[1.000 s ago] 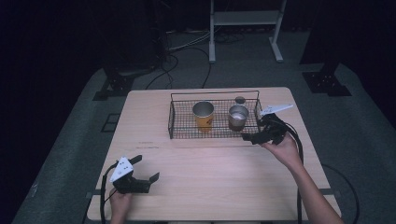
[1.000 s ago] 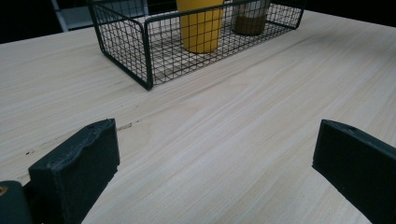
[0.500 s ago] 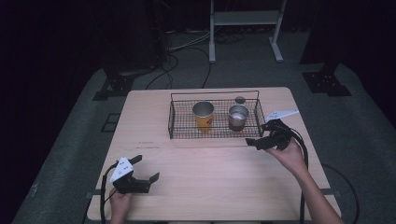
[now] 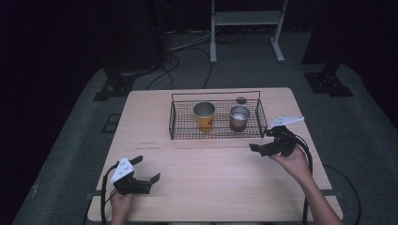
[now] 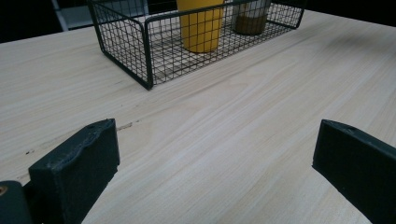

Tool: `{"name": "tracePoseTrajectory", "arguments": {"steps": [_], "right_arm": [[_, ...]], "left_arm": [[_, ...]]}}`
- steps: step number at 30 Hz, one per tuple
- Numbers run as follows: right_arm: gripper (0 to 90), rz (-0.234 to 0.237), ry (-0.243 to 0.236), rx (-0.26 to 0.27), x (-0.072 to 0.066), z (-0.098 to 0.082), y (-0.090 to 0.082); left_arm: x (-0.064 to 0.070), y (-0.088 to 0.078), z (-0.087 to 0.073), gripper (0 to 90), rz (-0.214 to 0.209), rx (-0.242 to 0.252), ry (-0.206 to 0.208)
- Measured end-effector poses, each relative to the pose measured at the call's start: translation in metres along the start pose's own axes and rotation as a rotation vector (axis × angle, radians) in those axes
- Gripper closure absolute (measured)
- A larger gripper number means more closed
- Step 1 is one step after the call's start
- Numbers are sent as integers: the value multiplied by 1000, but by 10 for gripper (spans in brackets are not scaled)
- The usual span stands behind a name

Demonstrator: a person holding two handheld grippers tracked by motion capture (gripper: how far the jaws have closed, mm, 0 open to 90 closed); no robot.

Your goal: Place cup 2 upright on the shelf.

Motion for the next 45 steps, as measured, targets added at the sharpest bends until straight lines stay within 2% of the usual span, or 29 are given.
{"name": "tracePoseTrajectory", "arguments": {"steps": [6,25,45], "right_arm": [[22,-9,-7,-5,-1,-4,-1],[22,-10,14,-28,-1,-31,-1],[22,-17,28,-15,-4,-50,-6]], "left_arm": [[0,0,0,0,0,0,-2],[0,0,0,0,0,0,-1],[0,0,0,0,0,-1,1]]}}
Point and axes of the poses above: each handheld gripper's, and its own axes: y roughly forward along the jaws, z roughly out of its top, x roughly to its right, the point moved 8 cm from there along y, roughly forward along the jaws, and after that the axes turned 3 degrees about z, right-handed, at the moved point
